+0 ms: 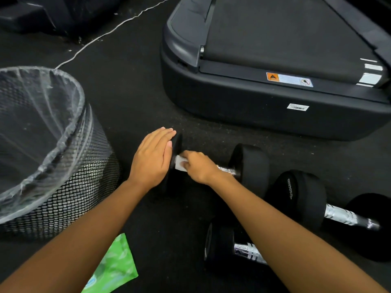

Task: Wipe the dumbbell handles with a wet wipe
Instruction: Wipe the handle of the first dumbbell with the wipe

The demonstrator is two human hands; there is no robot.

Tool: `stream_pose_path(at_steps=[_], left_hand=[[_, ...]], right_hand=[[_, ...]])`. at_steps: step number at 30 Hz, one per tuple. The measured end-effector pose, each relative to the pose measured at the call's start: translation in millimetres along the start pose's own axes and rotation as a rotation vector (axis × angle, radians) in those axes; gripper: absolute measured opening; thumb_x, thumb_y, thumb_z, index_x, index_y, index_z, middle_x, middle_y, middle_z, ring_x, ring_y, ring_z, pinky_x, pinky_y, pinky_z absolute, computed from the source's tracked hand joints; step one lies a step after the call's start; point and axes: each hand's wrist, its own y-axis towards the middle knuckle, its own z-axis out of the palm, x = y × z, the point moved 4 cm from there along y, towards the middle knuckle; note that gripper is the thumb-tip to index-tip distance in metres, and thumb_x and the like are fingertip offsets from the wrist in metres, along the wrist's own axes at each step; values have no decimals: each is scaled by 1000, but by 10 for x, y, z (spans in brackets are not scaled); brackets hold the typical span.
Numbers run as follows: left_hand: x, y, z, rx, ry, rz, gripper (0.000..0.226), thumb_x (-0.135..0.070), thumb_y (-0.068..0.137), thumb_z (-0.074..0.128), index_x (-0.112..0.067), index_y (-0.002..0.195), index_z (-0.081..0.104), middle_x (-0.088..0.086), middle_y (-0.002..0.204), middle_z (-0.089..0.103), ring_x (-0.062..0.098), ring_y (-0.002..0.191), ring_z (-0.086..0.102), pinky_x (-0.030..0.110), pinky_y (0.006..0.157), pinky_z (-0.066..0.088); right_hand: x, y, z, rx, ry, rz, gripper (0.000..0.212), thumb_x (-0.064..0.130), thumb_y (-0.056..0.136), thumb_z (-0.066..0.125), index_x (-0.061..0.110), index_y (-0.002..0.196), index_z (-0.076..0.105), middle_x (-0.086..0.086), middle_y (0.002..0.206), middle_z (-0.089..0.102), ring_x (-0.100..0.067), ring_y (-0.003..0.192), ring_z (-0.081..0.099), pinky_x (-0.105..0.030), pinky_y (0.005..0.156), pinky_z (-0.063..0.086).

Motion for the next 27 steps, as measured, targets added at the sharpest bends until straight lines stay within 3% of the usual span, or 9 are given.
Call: stream_pose_path(at_steps=[6, 11, 18, 22, 27], left_hand=[[-9, -19, -11, -5, 10, 9, 46, -26, 96, 26, -7, 128, 54, 6, 131, 55, 17, 129, 42, 27, 110, 24], [-9, -8, 3, 0, 17, -1, 47, -28, 96, 24, -9, 128, 53, 5, 132, 55, 16, 129, 41, 24, 109, 21], [3, -13, 3, -15, 13, 14, 45, -26, 97, 26, -7, 127, 54, 6, 130, 56, 17, 128, 43, 28, 110, 26], [-3, -17, 8, -17, 7, 7, 46, -26, 97, 26, -8, 127, 54, 6, 130, 56, 17, 128, 43, 29, 110, 26], [-4, 1, 9, -14, 22, 20, 45, -24, 96, 27, -6, 126, 55, 7, 129, 57, 18, 127, 44, 29, 109, 27]], right_hand=[[-169, -280, 30, -280, -104, -176, 39, 13, 89, 58, 12, 128, 49, -5, 128, 51, -20, 123, 41, -25, 108, 23], [-33, -261, 139, -426, -199, -241, 37, 4, 81, 63, 6, 117, 54, -10, 117, 57, -26, 112, 50, -32, 109, 25], [-129, -333, 86, -429, -247, -264, 43, 9, 85, 61, 7, 127, 50, -8, 126, 54, -21, 121, 46, -21, 111, 0], [-222, -336, 64, -374, -211, -185, 42, 16, 93, 51, 12, 134, 44, -4, 131, 51, -17, 125, 43, -25, 115, 1], [-73, -33, 87, -154, -269, -94, 35, 17, 98, 38, 9, 132, 47, -11, 127, 55, -23, 121, 47, -34, 113, 12]])
